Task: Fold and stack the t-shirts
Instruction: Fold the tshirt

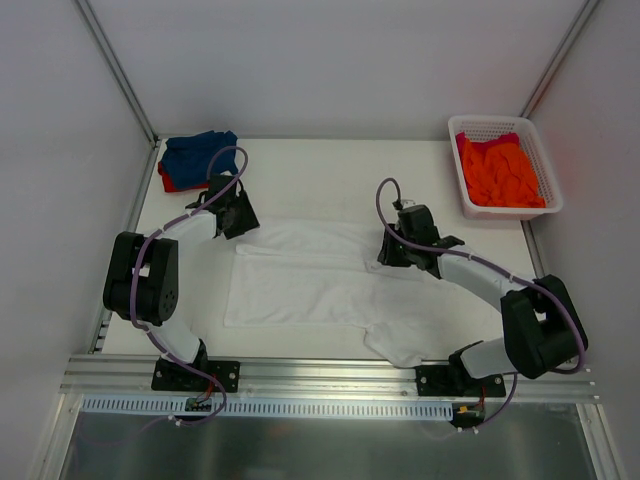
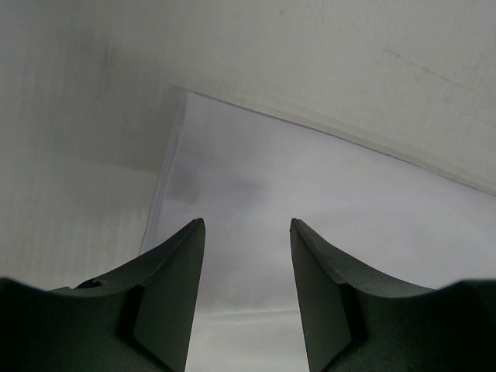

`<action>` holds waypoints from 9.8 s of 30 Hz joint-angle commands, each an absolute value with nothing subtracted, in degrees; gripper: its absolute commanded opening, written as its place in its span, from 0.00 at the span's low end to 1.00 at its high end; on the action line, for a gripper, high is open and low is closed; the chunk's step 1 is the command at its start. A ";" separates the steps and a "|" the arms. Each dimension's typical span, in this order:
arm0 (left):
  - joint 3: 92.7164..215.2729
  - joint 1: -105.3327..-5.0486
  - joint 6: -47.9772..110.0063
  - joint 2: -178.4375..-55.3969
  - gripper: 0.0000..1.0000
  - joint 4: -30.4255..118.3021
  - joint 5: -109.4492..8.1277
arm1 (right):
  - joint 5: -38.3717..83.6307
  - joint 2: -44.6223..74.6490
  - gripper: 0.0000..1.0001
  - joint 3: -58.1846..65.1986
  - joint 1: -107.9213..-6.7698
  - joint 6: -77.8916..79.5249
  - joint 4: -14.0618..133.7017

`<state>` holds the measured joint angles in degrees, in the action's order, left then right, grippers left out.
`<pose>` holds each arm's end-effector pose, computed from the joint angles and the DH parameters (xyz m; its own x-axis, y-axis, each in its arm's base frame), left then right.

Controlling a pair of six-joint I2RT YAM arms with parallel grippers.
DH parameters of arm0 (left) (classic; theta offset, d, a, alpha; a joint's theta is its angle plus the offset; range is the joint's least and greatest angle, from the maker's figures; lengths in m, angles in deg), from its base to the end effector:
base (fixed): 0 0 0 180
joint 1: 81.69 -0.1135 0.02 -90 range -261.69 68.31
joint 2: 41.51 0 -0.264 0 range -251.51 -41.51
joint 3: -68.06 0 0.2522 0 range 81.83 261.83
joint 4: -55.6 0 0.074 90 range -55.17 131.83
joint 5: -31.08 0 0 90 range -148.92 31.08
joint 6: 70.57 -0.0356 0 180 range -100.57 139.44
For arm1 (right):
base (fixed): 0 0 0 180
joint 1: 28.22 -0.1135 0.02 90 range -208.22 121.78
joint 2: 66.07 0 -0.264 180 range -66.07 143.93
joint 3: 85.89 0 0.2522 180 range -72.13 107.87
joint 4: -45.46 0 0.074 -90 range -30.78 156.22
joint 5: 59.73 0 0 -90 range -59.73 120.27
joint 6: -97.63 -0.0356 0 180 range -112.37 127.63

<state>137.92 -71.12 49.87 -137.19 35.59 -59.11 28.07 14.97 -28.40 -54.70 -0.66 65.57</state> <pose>0.3436 -0.0640 0.1877 -0.6997 -0.3848 -0.6019 -0.2010 0.9146 -0.3510 0.2584 0.1302 0.1979 -0.6793 -0.1774 -0.7121 -0.3764 0.9172 0.1305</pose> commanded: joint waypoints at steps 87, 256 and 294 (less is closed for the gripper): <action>139.92 -70.53 48.97 -135.47 0.48 36.65 -56.55 | 46.07 -4.46 0.26 -34.25 -64.34 -7.14 80.14; 155.48 -75.36 45.89 -150.32 0.50 36.39 -54.00 | 34.65 39.85 0.28 8.47 -42.28 9.11 81.10; 159.25 -74.40 39.30 -153.04 0.53 28.65 -60.86 | 46.89 44.32 0.29 8.99 -44.39 12.64 89.89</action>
